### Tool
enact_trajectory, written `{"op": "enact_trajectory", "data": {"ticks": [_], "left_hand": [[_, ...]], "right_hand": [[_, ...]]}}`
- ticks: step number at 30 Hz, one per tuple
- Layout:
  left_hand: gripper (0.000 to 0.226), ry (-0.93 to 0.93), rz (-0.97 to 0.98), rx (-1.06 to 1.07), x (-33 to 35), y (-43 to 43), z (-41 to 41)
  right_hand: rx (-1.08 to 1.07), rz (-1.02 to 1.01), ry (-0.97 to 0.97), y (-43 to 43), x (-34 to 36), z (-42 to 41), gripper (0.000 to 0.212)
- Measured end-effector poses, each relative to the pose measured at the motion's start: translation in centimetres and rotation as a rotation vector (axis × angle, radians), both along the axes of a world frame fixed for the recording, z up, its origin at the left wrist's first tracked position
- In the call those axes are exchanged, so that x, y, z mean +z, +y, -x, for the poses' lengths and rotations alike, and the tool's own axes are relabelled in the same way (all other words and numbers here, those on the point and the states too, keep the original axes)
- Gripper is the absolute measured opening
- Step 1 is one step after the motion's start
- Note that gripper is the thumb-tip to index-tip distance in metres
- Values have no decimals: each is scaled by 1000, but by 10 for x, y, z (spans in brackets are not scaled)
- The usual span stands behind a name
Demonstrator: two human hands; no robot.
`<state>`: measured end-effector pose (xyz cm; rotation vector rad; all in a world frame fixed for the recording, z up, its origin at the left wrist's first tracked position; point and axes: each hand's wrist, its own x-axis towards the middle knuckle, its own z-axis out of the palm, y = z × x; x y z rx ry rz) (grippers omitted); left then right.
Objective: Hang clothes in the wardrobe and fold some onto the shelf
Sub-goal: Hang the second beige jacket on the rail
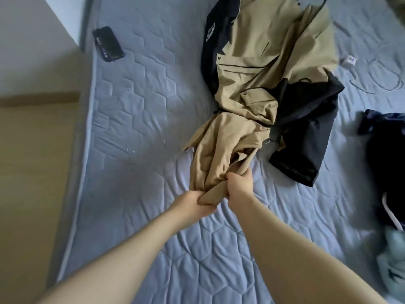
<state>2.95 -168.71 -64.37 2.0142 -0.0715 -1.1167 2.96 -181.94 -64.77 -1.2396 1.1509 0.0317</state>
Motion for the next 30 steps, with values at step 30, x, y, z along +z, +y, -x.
{"op": "enact_trajectory", "data": {"ticks": [30], "left_hand": [[28, -853, 297, -46, 524, 32, -46]], "right_hand": [[339, 409, -631, 17, 556, 5, 36]]}}
